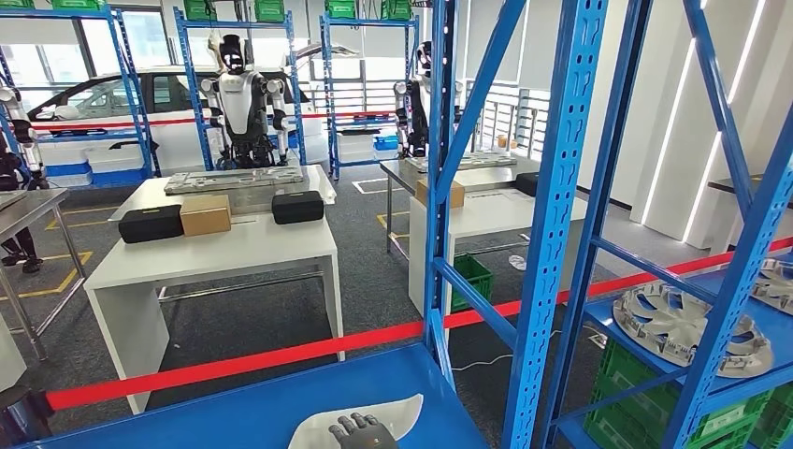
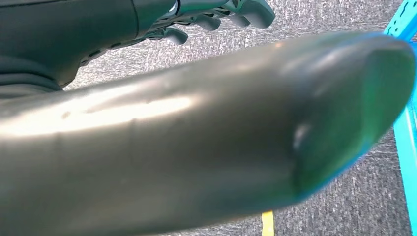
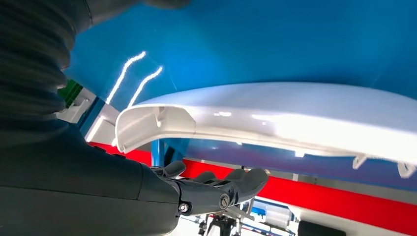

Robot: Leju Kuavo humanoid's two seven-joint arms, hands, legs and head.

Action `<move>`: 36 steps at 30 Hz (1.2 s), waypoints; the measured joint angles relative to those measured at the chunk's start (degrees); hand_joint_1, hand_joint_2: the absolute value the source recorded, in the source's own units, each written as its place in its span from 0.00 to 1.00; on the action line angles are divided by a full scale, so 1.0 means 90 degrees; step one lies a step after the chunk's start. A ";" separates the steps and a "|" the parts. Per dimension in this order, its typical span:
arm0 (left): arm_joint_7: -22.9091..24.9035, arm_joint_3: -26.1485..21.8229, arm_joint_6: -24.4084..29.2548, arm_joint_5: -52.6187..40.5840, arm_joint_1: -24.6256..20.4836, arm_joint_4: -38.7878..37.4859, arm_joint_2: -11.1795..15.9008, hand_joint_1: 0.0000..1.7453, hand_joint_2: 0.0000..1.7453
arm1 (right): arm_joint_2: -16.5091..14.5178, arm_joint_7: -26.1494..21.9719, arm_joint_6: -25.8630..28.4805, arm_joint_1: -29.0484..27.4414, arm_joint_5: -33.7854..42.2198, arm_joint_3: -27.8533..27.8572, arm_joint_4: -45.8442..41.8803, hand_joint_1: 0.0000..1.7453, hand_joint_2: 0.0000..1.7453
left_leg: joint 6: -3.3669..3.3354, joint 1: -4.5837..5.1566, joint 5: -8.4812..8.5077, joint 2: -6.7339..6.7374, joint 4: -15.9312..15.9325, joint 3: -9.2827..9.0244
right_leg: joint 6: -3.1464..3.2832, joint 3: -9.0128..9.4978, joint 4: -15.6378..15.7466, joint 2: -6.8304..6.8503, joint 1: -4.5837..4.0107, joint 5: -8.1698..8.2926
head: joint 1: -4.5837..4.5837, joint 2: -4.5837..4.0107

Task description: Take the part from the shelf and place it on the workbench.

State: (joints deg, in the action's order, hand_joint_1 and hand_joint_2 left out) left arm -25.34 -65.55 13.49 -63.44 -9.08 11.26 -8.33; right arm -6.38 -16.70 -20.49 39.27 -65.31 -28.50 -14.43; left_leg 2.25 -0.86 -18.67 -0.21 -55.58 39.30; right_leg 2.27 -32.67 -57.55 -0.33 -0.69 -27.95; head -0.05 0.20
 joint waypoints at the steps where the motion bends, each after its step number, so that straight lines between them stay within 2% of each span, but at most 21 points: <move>1: -0.0017 0.0006 0.0002 0.0002 -0.0004 -0.0001 -0.0004 0.00 0.00 | 0.0007 0.0004 -0.0012 -0.0009 0.0000 0.0000 0.0002 0.94 1.00 | 0.0000 0.0000 0.0000 0.0000 0.0000 0.0000 | 0.0000 0.0001 0.0000 0.0000 0.0000 0.0000 | 0.0000 0.0000; 2: -0.0036 0.0015 0.0001 0.0004 -0.0007 -0.0001 -0.0006 0.00 0.00 | 0.0015 0.0006 -0.0020 -0.0015 0.0000 0.0000 0.0006 0.95 1.00 | 0.0000 0.0000 0.0000 0.0000 0.0000 0.0001 | 0.0000 0.0001 0.0000 0.0000 0.0000 0.0000 | 0.0000 0.0000; 6: -0.0110 0.0048 0.0007 0.0003 -0.0017 0.0001 -0.0007 0.00 1.00 | 0.0043 -0.0027 -0.0019 -0.0024 0.0004 -0.0001 0.0022 0.95 1.00 | 0.0000 0.0000 0.0000 0.0000 0.0000 0.0001 | -0.0001 0.0002 0.0000 0.0000 0.0000 0.0001 | 0.0000 0.0000; 36: -0.0673 0.0298 -0.0055 -0.0069 -0.0030 0.0004 -0.0022 0.00 1.00 | 0.0250 -0.0213 0.0294 -0.0027 0.0088 0.0000 0.0027 0.97 1.00 | -0.0008 0.0001 0.0005 -0.0002 -0.0003 0.0002 | -0.0008 -0.0002 0.0000 0.0005 0.0001 0.0004 | -0.0001 0.0000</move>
State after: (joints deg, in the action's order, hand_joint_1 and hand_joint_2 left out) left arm -31.40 -62.87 12.99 -64.06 -9.34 11.29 -8.52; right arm -4.13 -18.62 -17.84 39.02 -64.52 -28.50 -14.19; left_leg 2.18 -0.86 -18.62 -0.23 -55.61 39.32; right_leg 2.19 -32.69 -57.55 -0.29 -0.68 -27.92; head -0.07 0.20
